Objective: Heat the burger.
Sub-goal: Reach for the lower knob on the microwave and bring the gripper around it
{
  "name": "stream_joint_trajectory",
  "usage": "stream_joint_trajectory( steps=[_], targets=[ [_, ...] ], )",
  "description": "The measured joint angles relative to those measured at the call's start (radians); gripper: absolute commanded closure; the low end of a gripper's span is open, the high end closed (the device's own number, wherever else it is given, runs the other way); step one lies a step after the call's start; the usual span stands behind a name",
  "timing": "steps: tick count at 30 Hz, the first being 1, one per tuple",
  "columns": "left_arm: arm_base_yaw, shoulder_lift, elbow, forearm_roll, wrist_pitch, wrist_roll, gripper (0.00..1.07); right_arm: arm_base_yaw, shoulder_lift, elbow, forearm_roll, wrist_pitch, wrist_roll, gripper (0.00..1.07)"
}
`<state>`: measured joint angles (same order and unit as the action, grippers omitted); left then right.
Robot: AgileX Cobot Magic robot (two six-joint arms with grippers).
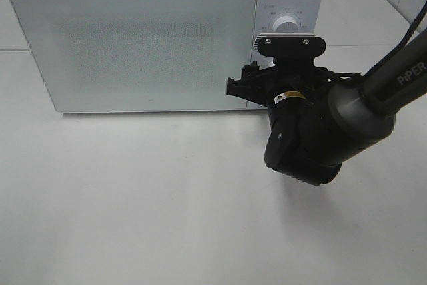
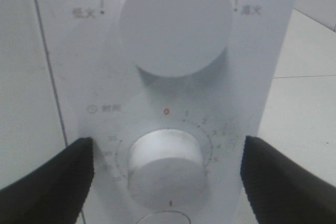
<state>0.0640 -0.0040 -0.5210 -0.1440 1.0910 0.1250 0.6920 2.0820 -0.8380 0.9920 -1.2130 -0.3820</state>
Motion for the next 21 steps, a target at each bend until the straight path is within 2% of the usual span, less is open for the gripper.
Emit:
stream_joint_trajectory(
  steps=[13,16,17,18,20,21],
  targets=[
    [0.0,0.0,0.0,0.0,0.0,0.0,0.07,-0.01,0.0,0.001,-0.005,0.004,-0.001,0.33],
    [0.0,0.0,0.0,0.0,0.0,0.0,0.07,-0.011,0.0,0.002,-0.007,0.007,-0.001,0.37],
    [0.0,0.0,0.0,0.0,0.0,0.0,0.07,-0.013,0.0,0.002,-0.009,0.007,-0.001,0.42],
    [0.0,0.0,0.0,0.0,0.0,0.0,0.07,-0.013,0.0,0.002,-0.009,0.007,-0.001,0.42],
    [0.0,0.0,0.0,0.0,0.0,0.0,0.07,-0.015,0.0,0.002,-0.009,0.007,-0.001,0.53],
    [0.0,0.0,0.0,0.0,0.0,0.0,0.07,-0.015,0.0,0.002,-0.009,0.007,-0.001,0.53]
  ],
)
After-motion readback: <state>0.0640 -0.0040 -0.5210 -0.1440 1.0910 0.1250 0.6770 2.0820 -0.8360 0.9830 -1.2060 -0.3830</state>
